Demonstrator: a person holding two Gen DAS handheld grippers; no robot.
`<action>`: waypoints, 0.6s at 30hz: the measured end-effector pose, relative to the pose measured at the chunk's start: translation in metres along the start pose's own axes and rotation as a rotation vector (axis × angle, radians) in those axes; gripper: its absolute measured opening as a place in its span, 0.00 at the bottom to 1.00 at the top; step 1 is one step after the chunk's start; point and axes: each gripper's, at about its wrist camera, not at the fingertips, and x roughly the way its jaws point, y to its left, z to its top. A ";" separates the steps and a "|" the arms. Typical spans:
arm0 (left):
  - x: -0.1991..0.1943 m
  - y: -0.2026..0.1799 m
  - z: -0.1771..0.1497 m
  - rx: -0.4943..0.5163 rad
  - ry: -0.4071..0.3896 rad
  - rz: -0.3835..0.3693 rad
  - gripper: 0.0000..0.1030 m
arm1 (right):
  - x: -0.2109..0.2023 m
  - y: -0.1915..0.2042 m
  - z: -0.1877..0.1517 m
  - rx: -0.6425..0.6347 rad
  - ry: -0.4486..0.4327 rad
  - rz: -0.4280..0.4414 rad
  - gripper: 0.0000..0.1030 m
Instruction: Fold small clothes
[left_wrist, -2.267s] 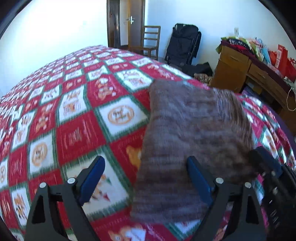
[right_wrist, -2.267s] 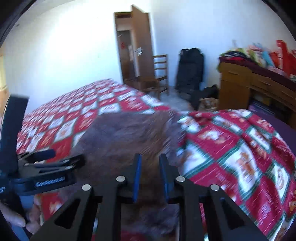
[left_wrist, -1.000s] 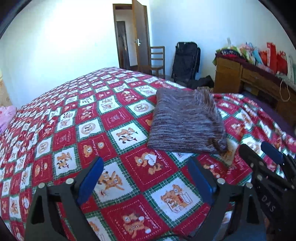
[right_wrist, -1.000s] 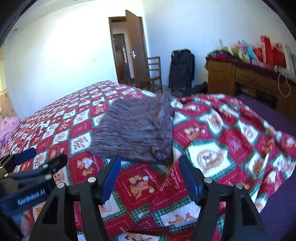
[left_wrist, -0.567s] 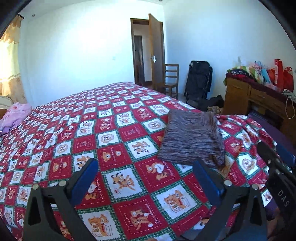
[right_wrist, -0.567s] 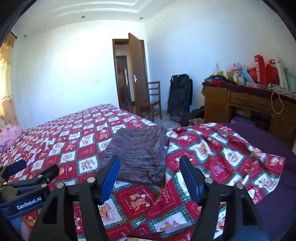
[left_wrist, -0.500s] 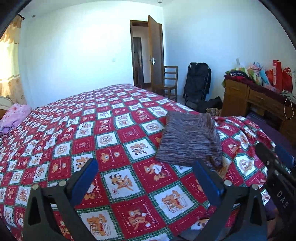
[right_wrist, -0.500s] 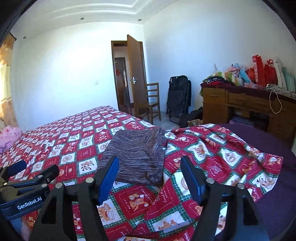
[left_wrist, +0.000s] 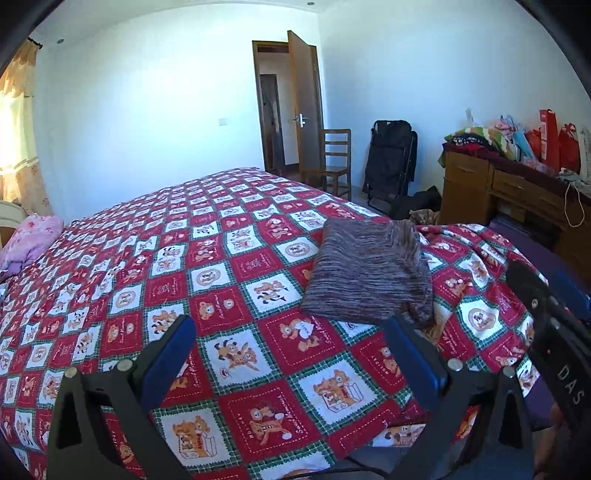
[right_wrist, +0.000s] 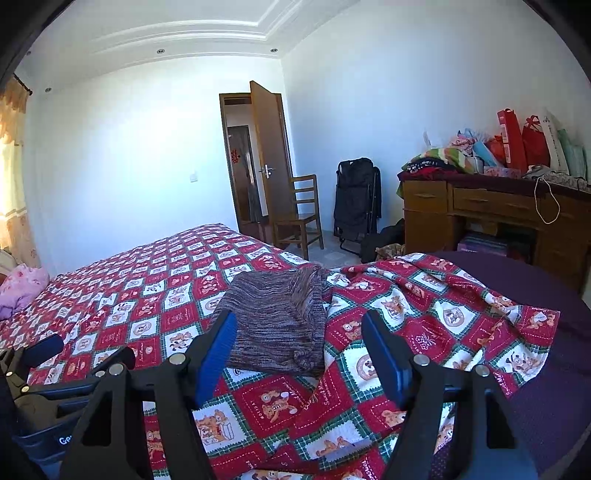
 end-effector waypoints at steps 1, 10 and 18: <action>0.000 -0.001 0.000 0.002 -0.002 0.007 1.00 | 0.000 0.000 0.000 -0.001 0.000 0.000 0.69; -0.001 -0.002 0.000 0.007 -0.005 0.012 1.00 | -0.003 0.002 -0.001 -0.006 -0.013 -0.002 0.69; -0.001 -0.001 0.000 0.006 -0.003 0.006 1.00 | -0.002 0.000 -0.002 -0.003 -0.009 -0.003 0.69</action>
